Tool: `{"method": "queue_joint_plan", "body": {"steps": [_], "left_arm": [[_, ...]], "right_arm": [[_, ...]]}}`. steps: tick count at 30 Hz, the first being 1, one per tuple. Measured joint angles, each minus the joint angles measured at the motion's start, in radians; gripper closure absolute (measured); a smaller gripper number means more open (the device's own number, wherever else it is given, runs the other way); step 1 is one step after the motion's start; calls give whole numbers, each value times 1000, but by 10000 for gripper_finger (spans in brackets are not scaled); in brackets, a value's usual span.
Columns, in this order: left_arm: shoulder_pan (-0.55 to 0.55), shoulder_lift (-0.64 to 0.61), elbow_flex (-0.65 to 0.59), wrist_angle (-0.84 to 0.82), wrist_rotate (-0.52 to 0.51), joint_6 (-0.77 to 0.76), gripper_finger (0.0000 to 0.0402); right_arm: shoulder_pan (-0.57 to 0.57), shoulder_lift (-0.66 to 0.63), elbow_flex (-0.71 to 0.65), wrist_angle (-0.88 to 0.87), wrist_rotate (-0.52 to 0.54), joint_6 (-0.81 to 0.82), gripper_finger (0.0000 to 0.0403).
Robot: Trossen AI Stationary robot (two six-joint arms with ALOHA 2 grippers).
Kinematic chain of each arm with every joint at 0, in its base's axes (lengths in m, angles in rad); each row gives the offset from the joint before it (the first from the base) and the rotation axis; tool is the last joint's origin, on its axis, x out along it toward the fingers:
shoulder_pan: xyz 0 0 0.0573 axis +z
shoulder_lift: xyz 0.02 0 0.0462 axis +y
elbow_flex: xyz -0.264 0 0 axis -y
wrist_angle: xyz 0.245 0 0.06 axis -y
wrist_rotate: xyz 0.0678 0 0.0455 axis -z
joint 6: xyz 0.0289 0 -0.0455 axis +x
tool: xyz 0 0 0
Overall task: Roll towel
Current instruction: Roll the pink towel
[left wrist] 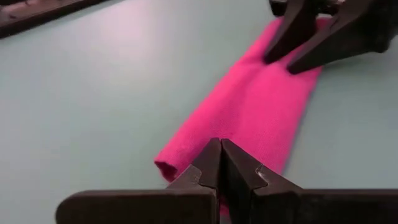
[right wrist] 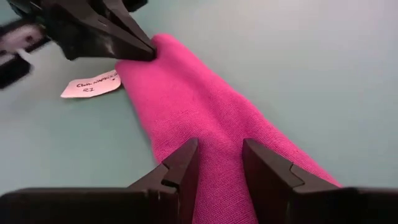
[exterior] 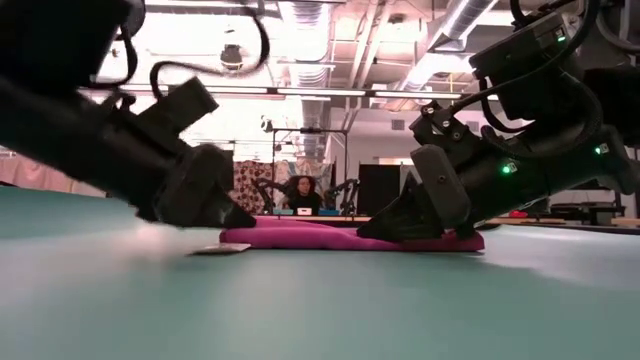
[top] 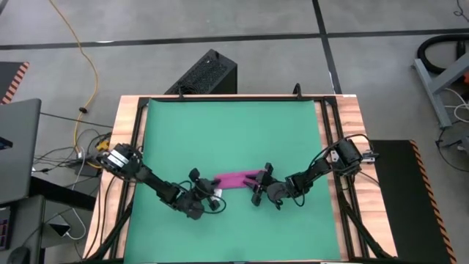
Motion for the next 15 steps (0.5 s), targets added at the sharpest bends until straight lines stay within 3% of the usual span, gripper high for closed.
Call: {"method": "queue_joint_plan", "body": {"steps": [6,15], "left_arm": [[4,4,2,-175,24,-147,401],[5,-4,2,-178,61,-134,401]], "right_arm": [[4,0,0,0,-1,1,256],[15,-55,-4,29,1,-64,256]]}}
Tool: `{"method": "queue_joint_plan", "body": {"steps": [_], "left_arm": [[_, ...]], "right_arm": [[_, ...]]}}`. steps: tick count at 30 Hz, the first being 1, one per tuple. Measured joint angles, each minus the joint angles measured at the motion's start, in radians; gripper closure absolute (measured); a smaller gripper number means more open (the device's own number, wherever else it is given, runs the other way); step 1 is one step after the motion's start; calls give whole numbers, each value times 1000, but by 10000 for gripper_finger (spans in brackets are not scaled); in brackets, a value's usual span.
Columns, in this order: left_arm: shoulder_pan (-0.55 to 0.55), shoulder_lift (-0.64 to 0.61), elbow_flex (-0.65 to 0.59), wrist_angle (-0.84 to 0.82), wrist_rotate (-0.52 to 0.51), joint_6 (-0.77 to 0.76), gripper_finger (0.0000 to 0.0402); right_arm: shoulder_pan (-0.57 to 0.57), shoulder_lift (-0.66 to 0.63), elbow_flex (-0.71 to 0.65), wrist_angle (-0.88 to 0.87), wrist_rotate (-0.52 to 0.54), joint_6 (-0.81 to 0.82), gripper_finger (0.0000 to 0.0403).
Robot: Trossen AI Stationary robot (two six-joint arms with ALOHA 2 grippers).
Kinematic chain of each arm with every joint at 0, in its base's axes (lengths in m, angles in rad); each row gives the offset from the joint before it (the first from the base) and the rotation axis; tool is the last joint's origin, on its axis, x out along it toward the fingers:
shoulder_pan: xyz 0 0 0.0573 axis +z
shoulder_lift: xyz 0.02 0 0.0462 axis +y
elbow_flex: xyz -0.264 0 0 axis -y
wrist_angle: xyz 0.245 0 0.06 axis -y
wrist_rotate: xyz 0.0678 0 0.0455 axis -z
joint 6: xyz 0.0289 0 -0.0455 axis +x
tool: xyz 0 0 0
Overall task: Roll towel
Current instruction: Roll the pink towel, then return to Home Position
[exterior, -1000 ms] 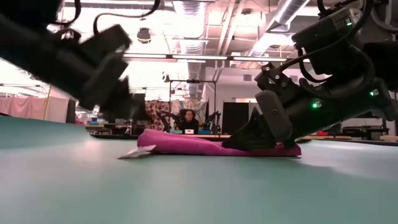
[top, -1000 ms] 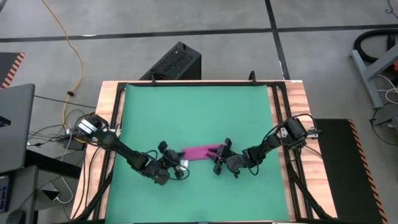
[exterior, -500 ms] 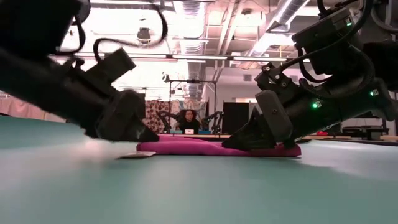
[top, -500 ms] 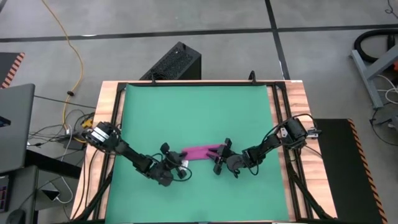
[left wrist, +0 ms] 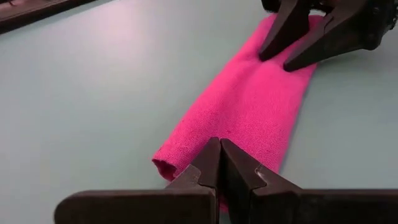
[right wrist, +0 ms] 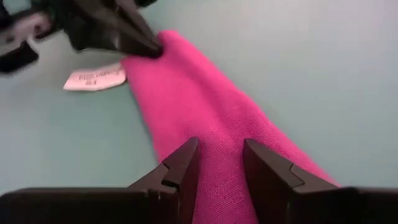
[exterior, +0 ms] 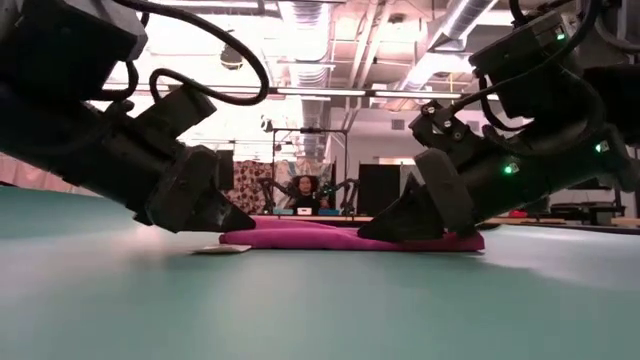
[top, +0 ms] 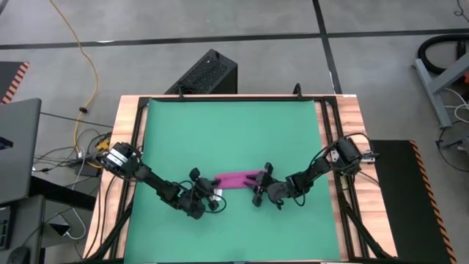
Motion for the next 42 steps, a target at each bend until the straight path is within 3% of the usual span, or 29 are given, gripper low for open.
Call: {"method": "queue_joint_plan", "body": {"steps": [9,14,20,25,33,37,42], "left_arm": [[-6,-162,-4,-16,56,161,402],[-6,-330,-3,-19,150,321,401],[4,-607,-3,-85,116,574,401],[81,-895,-2,-259,296,675,401],[273,-1231,-2,-571,547,712,402],[364,-1354,-28,-605,665,718,401],[444,-1522,-162,-602,747,693,401]], "right_arm": [[-5,-275,-1,-96,-11,-211,256],[-3,-468,0,-163,-10,-335,256],[19,-787,1,-320,-5,-525,256],[20,-1089,2,-562,-3,-589,256],[19,-1481,2,-933,-2,-567,256],[19,-1660,2,-1039,-2,-541,255],[19,-1856,-32,-1167,1,-487,255]]}}
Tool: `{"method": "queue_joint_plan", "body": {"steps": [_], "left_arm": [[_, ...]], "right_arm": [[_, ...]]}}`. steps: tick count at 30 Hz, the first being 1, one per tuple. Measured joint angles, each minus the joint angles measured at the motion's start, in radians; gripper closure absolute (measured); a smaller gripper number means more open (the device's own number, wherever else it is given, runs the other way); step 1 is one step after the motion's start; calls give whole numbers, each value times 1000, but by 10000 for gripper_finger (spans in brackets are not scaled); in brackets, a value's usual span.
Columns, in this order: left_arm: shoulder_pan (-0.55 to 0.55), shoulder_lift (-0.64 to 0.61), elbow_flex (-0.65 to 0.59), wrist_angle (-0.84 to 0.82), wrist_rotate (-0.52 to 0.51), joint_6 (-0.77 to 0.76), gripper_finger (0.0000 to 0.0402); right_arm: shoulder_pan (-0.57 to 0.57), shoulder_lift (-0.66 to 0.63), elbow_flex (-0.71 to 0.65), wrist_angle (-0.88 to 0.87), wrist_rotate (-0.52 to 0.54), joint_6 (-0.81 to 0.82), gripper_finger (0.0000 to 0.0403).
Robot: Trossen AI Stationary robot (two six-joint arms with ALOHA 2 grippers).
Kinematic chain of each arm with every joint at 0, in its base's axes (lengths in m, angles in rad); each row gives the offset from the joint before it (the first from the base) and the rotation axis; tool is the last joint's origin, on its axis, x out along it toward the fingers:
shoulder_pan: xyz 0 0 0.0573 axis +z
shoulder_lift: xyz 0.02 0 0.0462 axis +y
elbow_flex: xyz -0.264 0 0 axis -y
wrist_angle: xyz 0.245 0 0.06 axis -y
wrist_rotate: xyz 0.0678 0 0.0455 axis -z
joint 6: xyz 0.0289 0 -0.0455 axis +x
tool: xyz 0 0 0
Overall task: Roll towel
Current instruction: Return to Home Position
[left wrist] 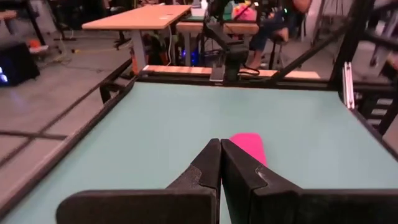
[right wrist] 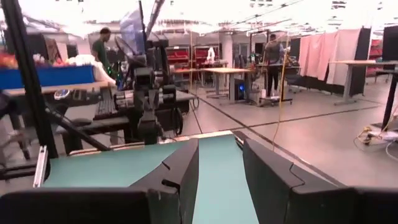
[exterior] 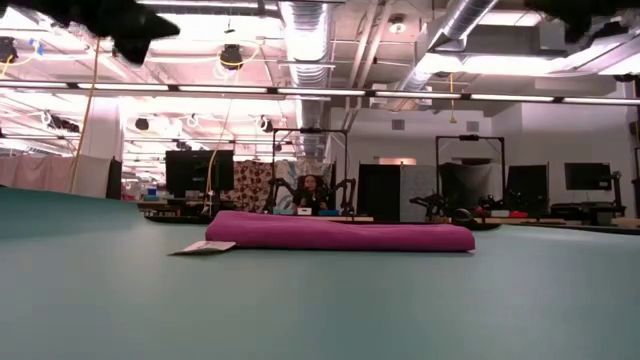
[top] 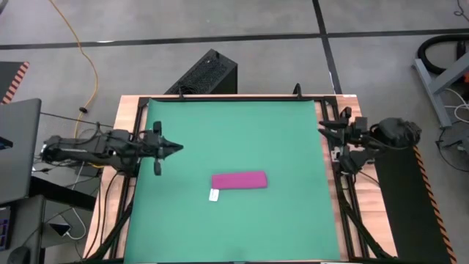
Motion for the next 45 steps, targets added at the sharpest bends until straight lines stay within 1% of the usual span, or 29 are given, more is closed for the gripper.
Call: {"method": "queue_joint_plan", "body": {"steps": [3,5,6,7,8,10,12,15,17,20,23,26,30,32,45], "left_arm": [[36,-115,-96,12,44,-63,401],[50,-191,-152,14,69,-110,402],[54,-230,-177,13,80,-128,401],[56,-262,-204,12,87,-145,401],[56,-291,-227,14,90,-156,401],[56,-364,-279,1,105,-168,401],[56,-417,-317,9,127,-182,402],[56,-413,-359,-13,131,-198,401],[56,-393,-385,22,129,-206,401],[56,-406,-429,38,128,-214,402],[55,-403,-430,42,132,-221,402],[46,-404,-430,40,141,-211,401],[37,-405,-430,47,57,-133,401],[37,-404,-430,55,26,-120,401],[37,-399,-427,37,22,-153,401]], "right_arm": [[0,-124,-68,3,0,0,255],[-2,-133,-117,46,32,3,255],[-5,-132,-135,40,47,8,256],[-9,-130,-156,13,40,24,255],[-9,-123,-177,21,39,32,255],[-9,-113,-228,76,79,45,255],[-9,-134,-289,88,77,78,255],[-8,-133,-375,122,126,125,255],[-9,-134,-429,184,132,140,255],[-9,-134,-511,280,141,135,255],[-9,-134,-561,353,160,143,255],[-6,-122,-562,360,159,156,255],[-14,-126,-562,360,189,139,255],[-23,-124,-562,359,192,127,255],[-35,-125,-563,358,183,124,255]]}}
